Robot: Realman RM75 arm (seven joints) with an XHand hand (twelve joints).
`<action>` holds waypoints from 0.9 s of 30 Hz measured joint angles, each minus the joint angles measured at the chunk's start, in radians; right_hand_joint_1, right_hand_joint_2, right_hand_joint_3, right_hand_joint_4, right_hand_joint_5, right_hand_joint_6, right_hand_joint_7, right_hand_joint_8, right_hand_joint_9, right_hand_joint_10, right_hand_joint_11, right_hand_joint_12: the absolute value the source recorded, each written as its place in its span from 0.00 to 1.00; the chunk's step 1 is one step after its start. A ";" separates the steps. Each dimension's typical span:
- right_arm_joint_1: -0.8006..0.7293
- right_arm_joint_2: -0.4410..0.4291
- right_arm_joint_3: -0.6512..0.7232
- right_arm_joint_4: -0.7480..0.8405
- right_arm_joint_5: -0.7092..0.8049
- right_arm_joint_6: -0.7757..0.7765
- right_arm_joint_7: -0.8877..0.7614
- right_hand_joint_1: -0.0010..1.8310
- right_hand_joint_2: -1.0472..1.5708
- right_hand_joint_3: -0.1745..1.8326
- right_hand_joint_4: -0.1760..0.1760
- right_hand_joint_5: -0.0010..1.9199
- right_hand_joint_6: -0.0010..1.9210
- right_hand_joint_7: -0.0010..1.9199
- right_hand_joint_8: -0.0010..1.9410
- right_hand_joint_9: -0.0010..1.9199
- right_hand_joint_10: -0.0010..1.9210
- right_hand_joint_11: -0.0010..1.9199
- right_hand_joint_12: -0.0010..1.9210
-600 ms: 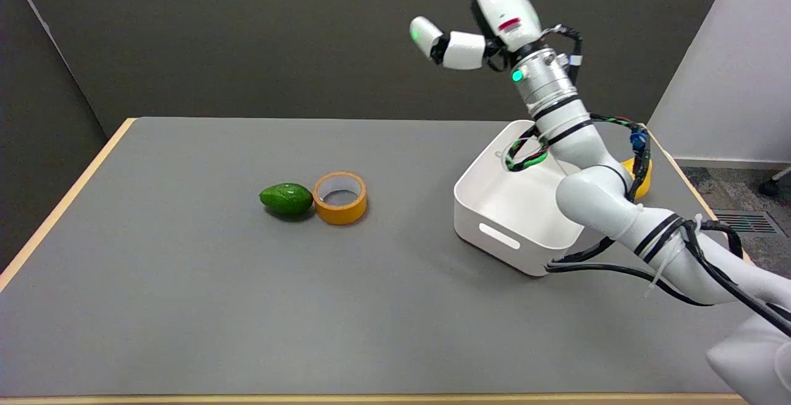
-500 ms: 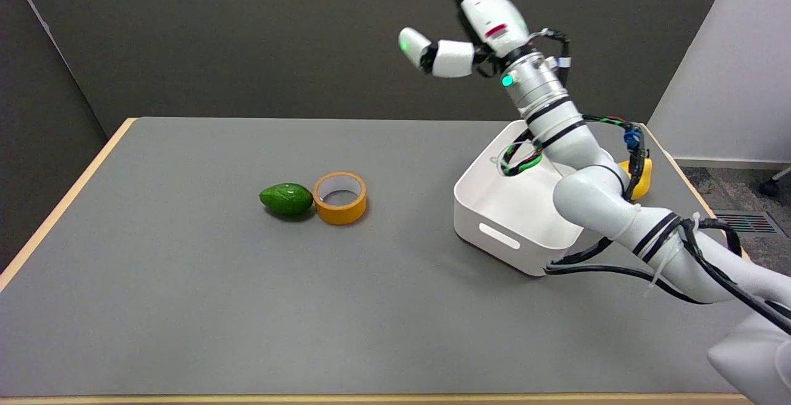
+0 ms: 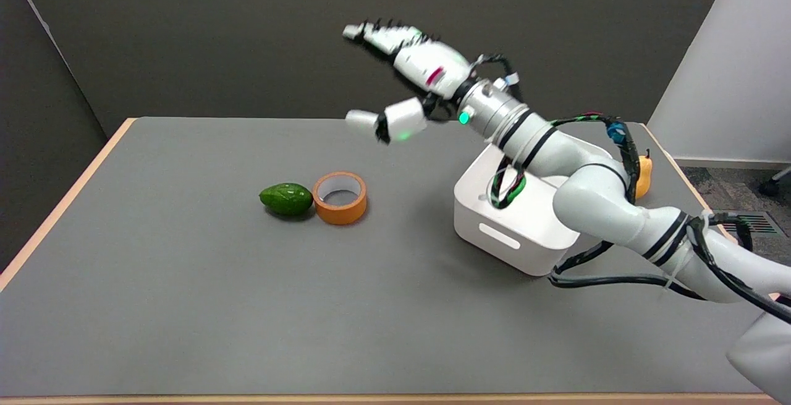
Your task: Pick up yellow tape.
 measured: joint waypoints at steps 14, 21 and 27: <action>0.008 -0.055 -0.086 -0.057 -0.048 -0.203 -0.058 0.18 0.58 0.47 0.37 0.00 0.00 0.00 0.00 0.00 0.00 0.00 0.11; 0.052 -0.101 -0.137 -0.153 -0.091 -0.200 -0.080 0.17 0.57 0.51 0.26 0.00 0.01 0.00 0.00 0.00 0.00 0.00 0.04; 0.087 -0.130 -0.169 -0.215 -0.117 -0.178 -0.091 0.17 0.57 0.51 0.34 0.00 0.00 0.00 0.00 0.00 0.00 0.00 0.04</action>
